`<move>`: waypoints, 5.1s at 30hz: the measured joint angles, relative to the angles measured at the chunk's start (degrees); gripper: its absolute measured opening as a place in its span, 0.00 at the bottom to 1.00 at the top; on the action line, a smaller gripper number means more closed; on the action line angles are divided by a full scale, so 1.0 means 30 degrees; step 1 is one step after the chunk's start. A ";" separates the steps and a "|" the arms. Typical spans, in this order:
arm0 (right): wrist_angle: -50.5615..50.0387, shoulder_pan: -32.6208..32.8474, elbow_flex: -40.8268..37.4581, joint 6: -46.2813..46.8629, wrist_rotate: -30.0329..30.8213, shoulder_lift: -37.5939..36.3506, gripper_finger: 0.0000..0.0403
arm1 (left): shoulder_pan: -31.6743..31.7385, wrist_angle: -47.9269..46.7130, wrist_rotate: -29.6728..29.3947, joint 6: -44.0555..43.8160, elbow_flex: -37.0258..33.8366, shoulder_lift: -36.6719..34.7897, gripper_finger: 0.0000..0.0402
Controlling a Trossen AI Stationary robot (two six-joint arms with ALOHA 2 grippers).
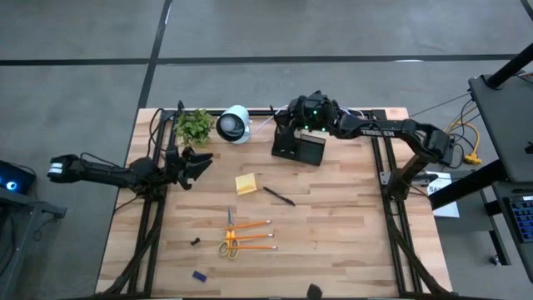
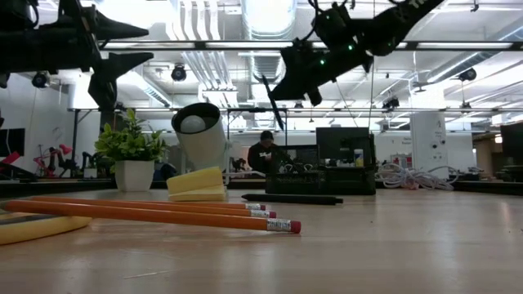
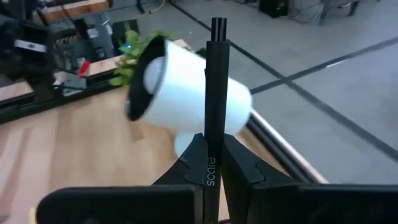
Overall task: Pick and place office supplies into organizer
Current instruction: Put the bottom pen into the desk organizer, then put the top pencil into the desk organizer
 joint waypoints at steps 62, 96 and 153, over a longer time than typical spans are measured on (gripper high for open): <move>0.6156 -0.2743 -0.2488 0.0179 -0.4418 0.2449 0.03 | 0.0007 -0.0017 -0.0685 0.0000 0.0000 -0.0292 0.41; 0.1649 -0.2768 -0.2467 -0.2077 -0.5437 0.3025 0.03 | 0.0007 -0.0007 -0.0685 -0.0007 0.0000 -0.0285 0.41; -0.4008 -0.2761 0.0000 -0.3405 -0.4441 0.2968 0.22 | 0.0000 -0.0022 -0.0681 0.0029 0.0000 -0.0277 0.41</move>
